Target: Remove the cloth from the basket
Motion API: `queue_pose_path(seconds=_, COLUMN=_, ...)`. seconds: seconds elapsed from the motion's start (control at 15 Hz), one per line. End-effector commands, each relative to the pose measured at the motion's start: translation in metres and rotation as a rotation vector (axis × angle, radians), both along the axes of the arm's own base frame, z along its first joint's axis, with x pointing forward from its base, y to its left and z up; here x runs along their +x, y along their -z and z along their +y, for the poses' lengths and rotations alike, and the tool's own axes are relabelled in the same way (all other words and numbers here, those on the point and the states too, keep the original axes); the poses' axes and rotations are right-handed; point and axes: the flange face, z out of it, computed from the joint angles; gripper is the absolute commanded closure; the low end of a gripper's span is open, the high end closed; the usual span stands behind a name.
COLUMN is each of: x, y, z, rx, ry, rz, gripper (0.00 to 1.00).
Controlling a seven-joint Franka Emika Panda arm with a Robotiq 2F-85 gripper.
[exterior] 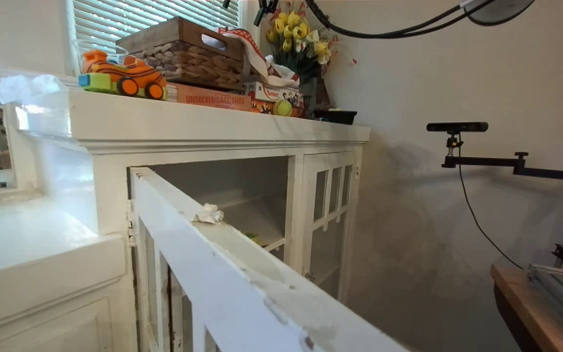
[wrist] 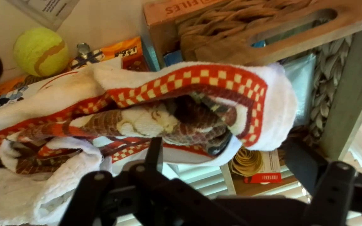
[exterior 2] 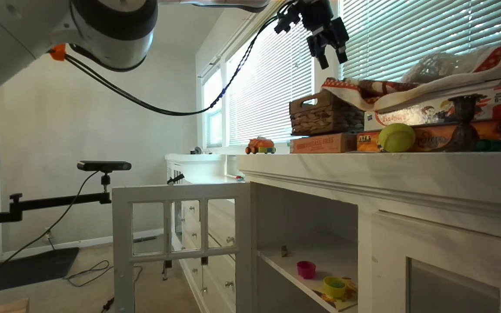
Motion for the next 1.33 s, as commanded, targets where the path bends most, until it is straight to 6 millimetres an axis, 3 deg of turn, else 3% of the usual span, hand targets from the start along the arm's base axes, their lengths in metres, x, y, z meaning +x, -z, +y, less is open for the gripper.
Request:
queue_pose_path(seconds=0.0, x=0.004, y=0.011, z=0.007, rx=0.022, ry=-0.090, rz=0.035, gripper=0.00)
queue_pose_path(seconds=0.33, x=0.017, y=0.027, z=0.014, rx=-0.017, ry=-0.203, rz=0.028, gripper=0.00)
queue_pose_path(seconds=0.4, x=0.018, y=0.030, z=0.015, rx=-0.024, ry=-0.215, rz=0.031, gripper=0.09)
queue_pose_path(seconds=0.47, x=0.020, y=0.032, z=0.016, rx=-0.026, ry=-0.228, rz=0.032, gripper=0.26)
queue_pose_path(seconds=0.73, x=0.024, y=0.040, z=0.018, rx=-0.035, ry=-0.252, rz=0.043, gripper=0.56)
queue_pose_path(seconds=1.13, x=0.020, y=0.031, z=0.014, rx=-0.047, ry=-0.238, rz=0.025, gripper=0.99)
queue_pose_path(seconds=1.27, x=0.016, y=0.021, z=0.011, rx=-0.052, ry=-0.230, rz=0.004, gripper=1.00)
